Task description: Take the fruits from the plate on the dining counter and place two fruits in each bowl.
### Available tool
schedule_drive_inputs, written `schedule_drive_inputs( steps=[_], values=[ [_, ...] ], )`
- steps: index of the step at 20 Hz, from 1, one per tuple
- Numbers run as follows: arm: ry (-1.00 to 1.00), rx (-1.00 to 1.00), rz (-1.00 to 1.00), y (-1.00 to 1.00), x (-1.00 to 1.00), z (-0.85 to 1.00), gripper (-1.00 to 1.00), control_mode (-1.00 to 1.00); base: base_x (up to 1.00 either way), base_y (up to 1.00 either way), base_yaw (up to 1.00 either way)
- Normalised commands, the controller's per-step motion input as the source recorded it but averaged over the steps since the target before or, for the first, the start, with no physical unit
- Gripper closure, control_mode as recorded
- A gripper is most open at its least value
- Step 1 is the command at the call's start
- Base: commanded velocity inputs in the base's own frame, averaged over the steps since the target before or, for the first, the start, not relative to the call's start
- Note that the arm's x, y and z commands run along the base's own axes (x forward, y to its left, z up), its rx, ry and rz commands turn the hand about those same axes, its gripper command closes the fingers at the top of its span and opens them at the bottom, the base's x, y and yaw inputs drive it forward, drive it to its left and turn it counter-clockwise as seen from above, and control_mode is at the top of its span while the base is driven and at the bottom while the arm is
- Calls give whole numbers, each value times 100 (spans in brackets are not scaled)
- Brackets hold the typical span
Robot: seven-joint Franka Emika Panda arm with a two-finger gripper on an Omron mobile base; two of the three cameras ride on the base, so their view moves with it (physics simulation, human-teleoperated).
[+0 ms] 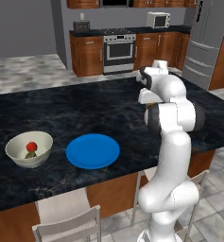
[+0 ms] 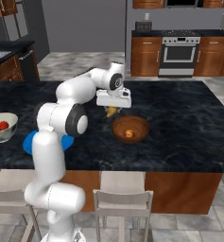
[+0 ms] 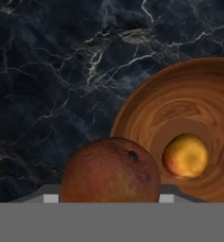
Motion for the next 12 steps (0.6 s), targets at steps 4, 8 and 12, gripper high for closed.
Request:
schedule_drive_inputs(
  steps=[4,8,12],
  values=[
    [0,0,2,-11,3,-43,100,-100,0,0,0],
    [-1,0,0,-28,32,-65,100,-100,0,0,0],
    [-2,0,0,-25,2,-53,100,-100,0,0,0]
  ],
)
